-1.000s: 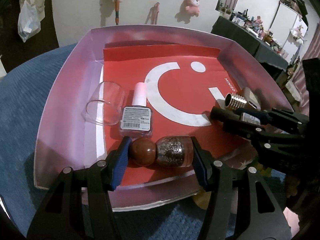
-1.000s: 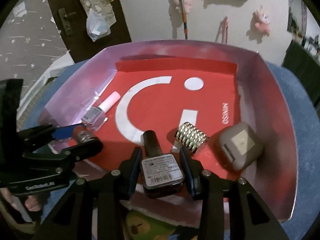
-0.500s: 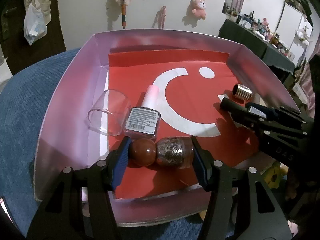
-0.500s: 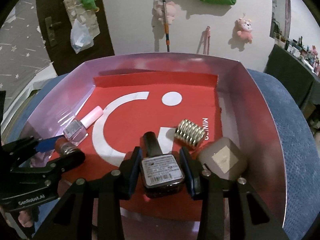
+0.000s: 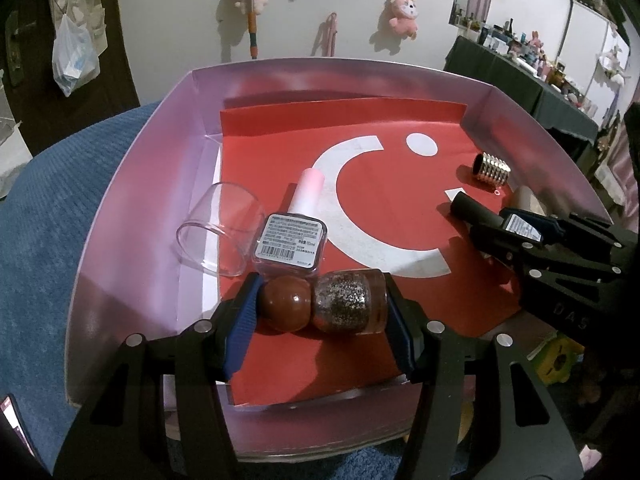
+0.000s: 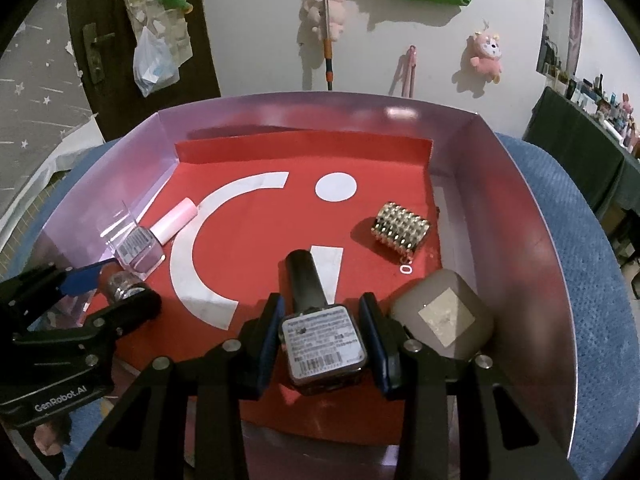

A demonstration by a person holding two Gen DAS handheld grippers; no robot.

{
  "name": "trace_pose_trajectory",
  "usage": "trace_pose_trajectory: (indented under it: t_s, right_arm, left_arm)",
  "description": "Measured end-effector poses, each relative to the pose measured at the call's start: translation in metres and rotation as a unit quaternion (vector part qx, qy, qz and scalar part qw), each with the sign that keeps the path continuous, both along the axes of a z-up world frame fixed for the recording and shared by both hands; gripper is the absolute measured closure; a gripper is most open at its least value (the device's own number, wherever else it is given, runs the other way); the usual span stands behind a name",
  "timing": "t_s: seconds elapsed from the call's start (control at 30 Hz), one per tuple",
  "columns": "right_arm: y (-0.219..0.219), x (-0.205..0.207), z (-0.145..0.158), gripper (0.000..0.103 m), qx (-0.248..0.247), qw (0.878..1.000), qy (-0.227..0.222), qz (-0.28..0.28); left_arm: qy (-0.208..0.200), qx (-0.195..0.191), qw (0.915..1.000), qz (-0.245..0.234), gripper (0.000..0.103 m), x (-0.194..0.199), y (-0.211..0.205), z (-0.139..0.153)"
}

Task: Organize rigid objects
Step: 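Lower the held items onto the red liner and open both tools, then withdraw both open tools from the box toward the remaining items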

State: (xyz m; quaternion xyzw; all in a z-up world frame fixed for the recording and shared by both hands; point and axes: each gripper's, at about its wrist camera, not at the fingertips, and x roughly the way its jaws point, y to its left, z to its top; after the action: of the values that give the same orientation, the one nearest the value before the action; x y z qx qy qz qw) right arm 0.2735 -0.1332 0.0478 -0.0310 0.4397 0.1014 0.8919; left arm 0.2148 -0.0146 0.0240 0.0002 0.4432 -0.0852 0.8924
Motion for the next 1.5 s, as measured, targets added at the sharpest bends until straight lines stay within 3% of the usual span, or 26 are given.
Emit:
trace_pose_trajectory:
  t_s: [0.9,1.1,1.5]
  right_arm:
    - [-0.010,0.001,0.002,0.061,0.031,0.999,0.008,-0.004]
    - [-0.015,-0.007,0.013,0.053,0.046,0.999,-0.010,-0.007]
    - [-0.019,-0.029,0.035,0.042,0.068,0.997,-0.037,-0.007]
  left_arm:
    - [-0.007,0.003,1.0000,0.005,0.045,-0.001,-0.002,0.002]
    - [-0.027,0.009,0.9996,0.002,0.039,-0.009,-0.004,0.012]
    - [-0.056,0.009,0.9984,-0.006,0.013,-0.030,-0.008,0.031]
